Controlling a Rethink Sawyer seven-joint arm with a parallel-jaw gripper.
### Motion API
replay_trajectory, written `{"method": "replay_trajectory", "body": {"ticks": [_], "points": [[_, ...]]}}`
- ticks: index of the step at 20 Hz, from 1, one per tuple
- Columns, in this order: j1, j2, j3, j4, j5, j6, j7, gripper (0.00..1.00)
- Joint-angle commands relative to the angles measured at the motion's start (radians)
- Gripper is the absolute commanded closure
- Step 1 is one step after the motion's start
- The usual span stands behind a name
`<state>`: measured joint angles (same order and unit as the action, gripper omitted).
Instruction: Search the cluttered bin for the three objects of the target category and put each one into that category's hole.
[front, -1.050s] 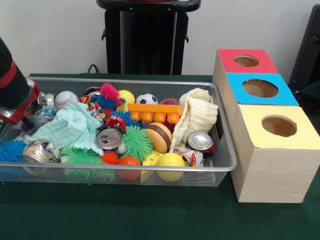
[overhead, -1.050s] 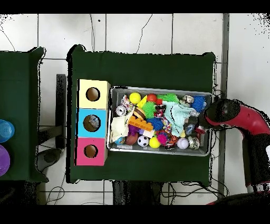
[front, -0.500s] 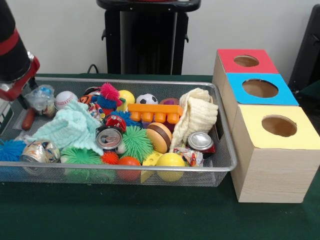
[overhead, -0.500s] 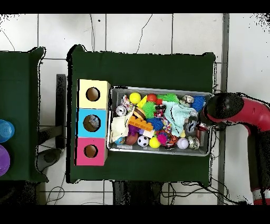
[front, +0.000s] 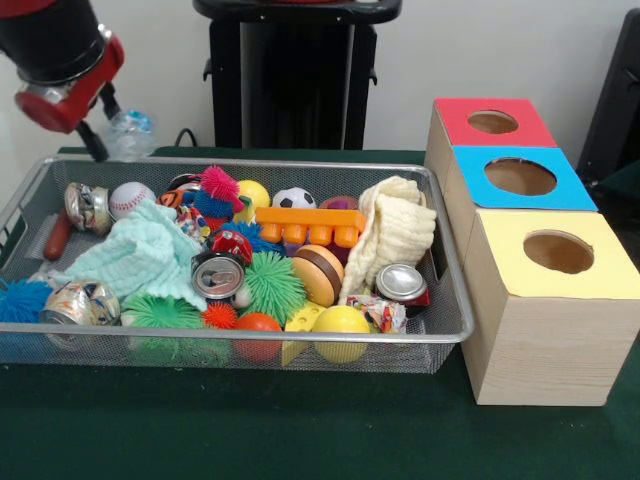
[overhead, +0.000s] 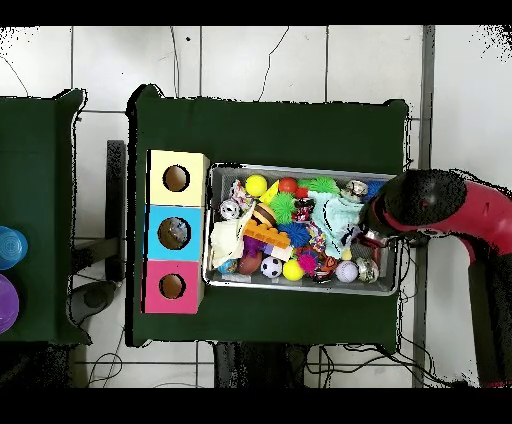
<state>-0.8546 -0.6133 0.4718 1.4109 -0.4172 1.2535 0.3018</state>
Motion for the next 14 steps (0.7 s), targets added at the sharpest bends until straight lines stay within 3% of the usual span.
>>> {"method": "replay_trajectory", "body": {"ticks": [1,14], "points": [[0.041,-0.039,0.073,0.228,0.132,-0.2,0.242,1.0],[0.213,-0.03,0.016,0.367,0.34,-0.597,0.457,1.0]]}}
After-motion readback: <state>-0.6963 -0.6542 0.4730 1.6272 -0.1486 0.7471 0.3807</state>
